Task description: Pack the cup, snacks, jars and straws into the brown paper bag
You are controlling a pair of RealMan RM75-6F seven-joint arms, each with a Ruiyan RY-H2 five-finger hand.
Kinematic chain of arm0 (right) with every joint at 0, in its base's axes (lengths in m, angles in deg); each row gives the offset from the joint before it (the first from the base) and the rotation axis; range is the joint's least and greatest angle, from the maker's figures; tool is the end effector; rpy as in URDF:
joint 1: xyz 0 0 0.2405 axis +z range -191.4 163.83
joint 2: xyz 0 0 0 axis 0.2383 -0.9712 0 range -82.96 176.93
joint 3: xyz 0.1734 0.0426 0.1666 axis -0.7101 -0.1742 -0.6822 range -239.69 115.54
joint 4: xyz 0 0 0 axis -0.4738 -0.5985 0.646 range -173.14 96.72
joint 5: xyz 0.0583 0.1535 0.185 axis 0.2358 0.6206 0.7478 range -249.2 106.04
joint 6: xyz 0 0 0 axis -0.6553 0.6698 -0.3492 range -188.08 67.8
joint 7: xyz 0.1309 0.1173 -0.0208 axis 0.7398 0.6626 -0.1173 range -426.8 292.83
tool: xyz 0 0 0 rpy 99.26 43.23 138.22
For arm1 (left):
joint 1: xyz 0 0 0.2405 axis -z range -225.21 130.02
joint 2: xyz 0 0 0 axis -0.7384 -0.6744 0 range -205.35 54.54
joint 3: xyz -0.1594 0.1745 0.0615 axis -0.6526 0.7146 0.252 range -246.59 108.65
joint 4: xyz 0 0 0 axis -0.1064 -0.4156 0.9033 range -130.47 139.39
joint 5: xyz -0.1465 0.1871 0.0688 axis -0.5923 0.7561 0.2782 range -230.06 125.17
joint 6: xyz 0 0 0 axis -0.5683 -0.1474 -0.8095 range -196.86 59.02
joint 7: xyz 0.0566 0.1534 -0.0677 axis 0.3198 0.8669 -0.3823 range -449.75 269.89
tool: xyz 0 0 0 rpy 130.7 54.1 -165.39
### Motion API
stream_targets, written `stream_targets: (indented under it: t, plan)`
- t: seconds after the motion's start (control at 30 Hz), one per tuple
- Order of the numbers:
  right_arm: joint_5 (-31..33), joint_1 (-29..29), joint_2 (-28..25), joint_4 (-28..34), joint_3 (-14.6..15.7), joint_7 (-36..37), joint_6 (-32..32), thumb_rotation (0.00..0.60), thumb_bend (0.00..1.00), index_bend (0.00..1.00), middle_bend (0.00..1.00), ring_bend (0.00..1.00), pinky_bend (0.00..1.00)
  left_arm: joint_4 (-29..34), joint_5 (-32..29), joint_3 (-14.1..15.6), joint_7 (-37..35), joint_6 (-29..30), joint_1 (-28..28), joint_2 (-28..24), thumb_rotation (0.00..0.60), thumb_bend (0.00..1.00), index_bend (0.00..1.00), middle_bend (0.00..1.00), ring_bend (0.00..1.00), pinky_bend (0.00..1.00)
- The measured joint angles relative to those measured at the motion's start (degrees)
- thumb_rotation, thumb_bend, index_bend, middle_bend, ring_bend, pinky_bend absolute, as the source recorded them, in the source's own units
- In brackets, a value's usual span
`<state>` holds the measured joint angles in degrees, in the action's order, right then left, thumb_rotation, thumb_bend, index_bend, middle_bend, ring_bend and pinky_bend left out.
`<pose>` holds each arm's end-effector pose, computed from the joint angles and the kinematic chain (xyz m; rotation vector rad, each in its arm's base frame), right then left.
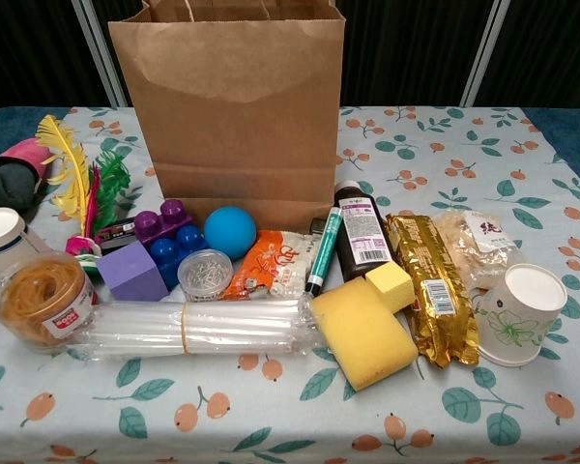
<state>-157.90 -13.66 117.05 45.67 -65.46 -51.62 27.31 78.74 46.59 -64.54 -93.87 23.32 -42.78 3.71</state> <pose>-0.3478 -0.1918 0.1097 1.2196 -1.0739 1.0499 -0.3109 0.1824 0.0466 -1.5928 -0.8332 -1.0498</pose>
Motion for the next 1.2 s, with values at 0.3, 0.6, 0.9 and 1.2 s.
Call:
stream_targets:
  t: [0.3,0.6,0.9,1.2]
  plan:
    - [-1.03,0.62,-0.89,2.1,0.48,-1.75,-0.81,0.6,0.0,0.12,0.09,0.0,0.0,0.78,0.31,0.22,0.3,0.36,-0.22,-0.38,0.6,0.13,0.27,0.26,0.19,0.3]
    - [-3.42,3.44,-2.25,8.6,1.76,-12.38,-5.18,0.6,0.0,0.12,0.15,0.03,0.04,1.38,-0.27,-0.43,-0.99,0.52,-0.07,-0.76,0.6,0.13,0.27,0.26,0.19,0.3]
    - [-2.54,9.16,-4.6,20.57,3.6,-29.41,-18.15,0.6,0.02,0.13,0.16,0.04,0.06,0.31,0.25,0.17,-2.34,1.12,-0.53,-0.77,0.6,0.13,0.27,0.26,0.19,0.3]
    - [3.32,14.43,-2.76,24.33,3.7,-37.63,-25.92,0.6,0.04,0.13,0.16,0.04,0.06,-0.54,0.22,0.16,-3.64,1.2,-0.56,-0.55,0.6,0.13,0.27,0.26,0.19,0.3]
